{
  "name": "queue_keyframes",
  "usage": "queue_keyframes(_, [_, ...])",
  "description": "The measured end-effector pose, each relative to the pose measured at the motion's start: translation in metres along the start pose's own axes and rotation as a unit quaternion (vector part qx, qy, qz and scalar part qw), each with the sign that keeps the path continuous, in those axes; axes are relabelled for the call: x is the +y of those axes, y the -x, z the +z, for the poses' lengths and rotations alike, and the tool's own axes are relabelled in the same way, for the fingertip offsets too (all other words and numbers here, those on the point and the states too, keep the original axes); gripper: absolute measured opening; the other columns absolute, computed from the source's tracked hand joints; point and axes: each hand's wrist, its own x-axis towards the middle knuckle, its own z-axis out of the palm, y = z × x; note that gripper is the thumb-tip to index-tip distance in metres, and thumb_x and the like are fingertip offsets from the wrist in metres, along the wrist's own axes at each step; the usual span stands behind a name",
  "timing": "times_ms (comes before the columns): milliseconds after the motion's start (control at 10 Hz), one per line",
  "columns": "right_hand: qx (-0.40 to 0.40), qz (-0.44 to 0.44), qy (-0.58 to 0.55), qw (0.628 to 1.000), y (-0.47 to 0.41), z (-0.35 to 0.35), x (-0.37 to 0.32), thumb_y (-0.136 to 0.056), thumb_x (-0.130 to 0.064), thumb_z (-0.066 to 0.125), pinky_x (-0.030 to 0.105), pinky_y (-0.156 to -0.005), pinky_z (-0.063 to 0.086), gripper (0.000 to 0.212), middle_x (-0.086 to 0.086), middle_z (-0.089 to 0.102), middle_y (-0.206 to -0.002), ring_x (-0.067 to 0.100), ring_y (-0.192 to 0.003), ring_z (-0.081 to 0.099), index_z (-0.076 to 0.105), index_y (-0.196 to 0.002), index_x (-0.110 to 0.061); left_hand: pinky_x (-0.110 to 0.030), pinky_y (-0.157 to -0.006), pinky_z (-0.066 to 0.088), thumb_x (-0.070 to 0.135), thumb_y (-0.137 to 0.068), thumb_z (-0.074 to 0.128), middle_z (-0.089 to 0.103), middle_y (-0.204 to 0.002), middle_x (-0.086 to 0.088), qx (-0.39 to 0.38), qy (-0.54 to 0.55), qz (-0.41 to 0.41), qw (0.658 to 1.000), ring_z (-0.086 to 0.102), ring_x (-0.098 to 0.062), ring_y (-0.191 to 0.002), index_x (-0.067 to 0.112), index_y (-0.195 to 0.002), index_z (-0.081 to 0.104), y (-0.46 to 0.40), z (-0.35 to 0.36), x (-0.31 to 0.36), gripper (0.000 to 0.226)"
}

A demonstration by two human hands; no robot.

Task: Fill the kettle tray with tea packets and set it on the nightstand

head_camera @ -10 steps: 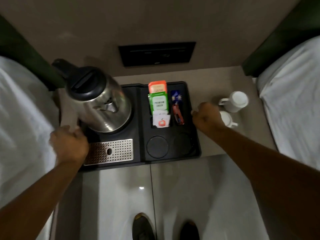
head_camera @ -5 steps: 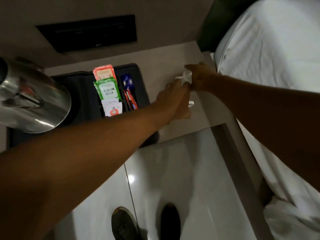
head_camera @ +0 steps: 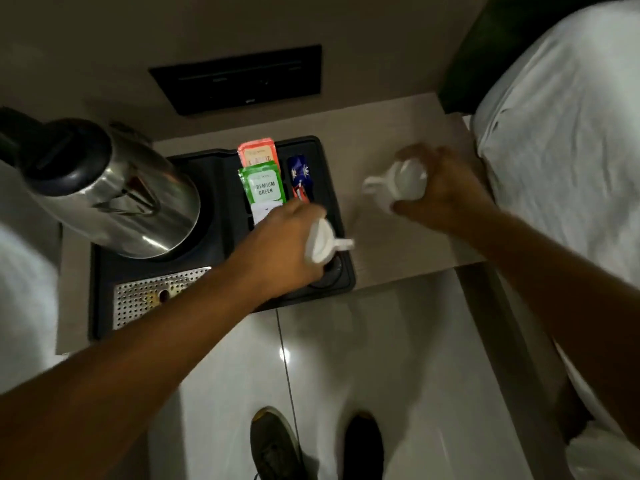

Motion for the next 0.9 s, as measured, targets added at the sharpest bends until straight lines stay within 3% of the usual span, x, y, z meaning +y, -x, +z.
queue_keyframes(200, [-0.105, -0.031, -0.009, 0.994, 0.065, 0.062, -0.077, -0.061, -0.037, 0.082, 0.035, -0.079, 0.047, 0.075, 0.007, 0.049, -0.117, 0.028, -0.100, 0.057, 0.048, -0.128, -0.034, -0.028, -0.093, 0.045, 0.028, -0.066, 0.083, 0.052, -0.131, 0.000, -0.049, -0.041, -0.076, 0.995, 0.052, -0.021, -0.117, 0.021, -0.132, 0.050, 0.070, -0.001, -0.044, 0.074])
queue_keyframes(500, [-0.109, 0.009, 0.084, 0.990, 0.059, 0.109, -0.084, -0.063, -0.039, 0.083, 0.041, -0.077, 0.050, 0.078, 0.009, 0.048, -0.117, 0.033, -0.101, 0.057, 0.045, -0.131, -0.032, -0.040, -0.093, 0.052, 0.027, -0.063, 0.086, 0.054, -0.128, -0.004, -0.006, -0.021, -0.067, 0.997, 0.054, -0.024, -0.115, 0.019, -0.130, 0.052, 0.061, 0.018, -0.064, 0.075])
queue_keyframes(800, [-0.118, 0.020, 0.080, 0.990, 0.051, 0.112, -0.087, -0.057, -0.042, 0.086, 0.042, -0.078, 0.050, 0.085, 0.011, 0.048, -0.118, 0.035, -0.103, 0.056, 0.045, -0.130, -0.029, -0.037, -0.094, 0.050, 0.025, -0.063, 0.086, 0.051, -0.132, -0.006, -0.032, -0.040, -0.077, 0.996, 0.051, -0.028, -0.120, 0.016, -0.134, 0.048, 0.051, 0.015, -0.064, 0.081])
queue_keyframes(900, [-0.168, 0.032, 0.085, 0.982, 0.055, 0.100, -0.093, -0.054, -0.045, 0.087, 0.045, -0.084, 0.049, 0.099, 0.011, 0.046, -0.124, 0.036, -0.110, 0.053, 0.036, -0.136, -0.028, -0.037, -0.099, 0.046, 0.031, -0.065, 0.085, 0.045, -0.139, -0.007, -0.065, -0.049, -0.080, 0.993, 0.046, -0.029, -0.126, 0.014, -0.141, 0.040, 0.059, 0.006, -0.052, 0.090])
